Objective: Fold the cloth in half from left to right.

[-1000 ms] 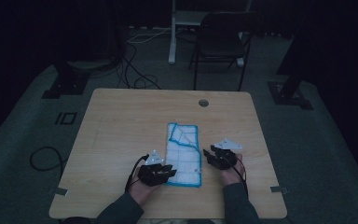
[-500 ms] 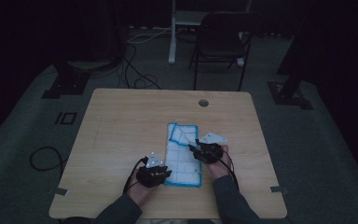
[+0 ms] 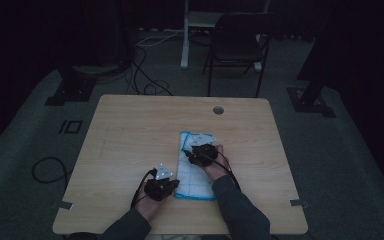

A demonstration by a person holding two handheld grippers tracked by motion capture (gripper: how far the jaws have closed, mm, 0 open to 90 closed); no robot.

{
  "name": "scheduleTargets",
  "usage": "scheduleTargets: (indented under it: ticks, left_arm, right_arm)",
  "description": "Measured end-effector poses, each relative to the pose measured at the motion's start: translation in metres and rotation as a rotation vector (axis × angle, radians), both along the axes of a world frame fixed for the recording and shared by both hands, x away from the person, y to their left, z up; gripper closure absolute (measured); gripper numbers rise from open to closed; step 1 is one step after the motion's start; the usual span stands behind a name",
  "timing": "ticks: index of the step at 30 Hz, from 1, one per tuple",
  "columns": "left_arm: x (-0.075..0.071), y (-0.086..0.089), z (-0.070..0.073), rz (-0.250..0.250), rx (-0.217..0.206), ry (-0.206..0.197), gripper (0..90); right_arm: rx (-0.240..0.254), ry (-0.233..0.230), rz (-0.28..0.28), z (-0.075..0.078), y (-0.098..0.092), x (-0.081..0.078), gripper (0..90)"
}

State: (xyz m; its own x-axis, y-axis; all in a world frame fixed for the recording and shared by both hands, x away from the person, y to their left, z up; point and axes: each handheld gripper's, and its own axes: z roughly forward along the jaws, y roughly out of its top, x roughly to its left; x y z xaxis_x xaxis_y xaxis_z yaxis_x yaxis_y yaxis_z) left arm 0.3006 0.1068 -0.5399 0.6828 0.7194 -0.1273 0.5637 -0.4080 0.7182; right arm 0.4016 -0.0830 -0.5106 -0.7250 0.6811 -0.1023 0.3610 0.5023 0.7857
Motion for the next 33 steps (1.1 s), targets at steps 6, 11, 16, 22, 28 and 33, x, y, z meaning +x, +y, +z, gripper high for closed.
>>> scheduleTargets:
  ticks: [6, 11, 16, 22, 28, 33]
  left_arm:
    - [0.0, 0.001, 0.0, 0.003, -0.005, 0.008, 90.0]
    - [-0.001, 0.001, -0.001, 0.003, -0.012, 0.007, 90.0]
    - [-0.003, 0.002, -0.001, 0.002, -0.016, 0.01, 90.0]
    - [-0.004, 0.002, -0.002, 0.0, -0.023, 0.009, 90.0]
    - [-0.006, 0.003, -0.002, 0.002, -0.024, 0.01, 90.0]
    - [-0.007, 0.003, -0.002, 0.004, -0.028, 0.009, 90.0]
  right_arm:
    - [-0.082, 0.026, -0.028, -0.013, 0.017, 0.013, 58.4]
    - [-0.095, 0.048, -0.033, -0.02, 0.021, 0.019, 60.9]
    - [-0.086, 0.052, -0.057, -0.018, 0.017, 0.022, 78.6]
    - [-0.076, 0.028, -0.062, -0.009, 0.012, 0.024, 84.9]
    - [-0.054, 0.009, -0.074, 0.001, 0.005, 0.029, 85.1]
    - [-0.037, 0.004, -0.094, 0.006, -0.003, 0.034, 85.0]
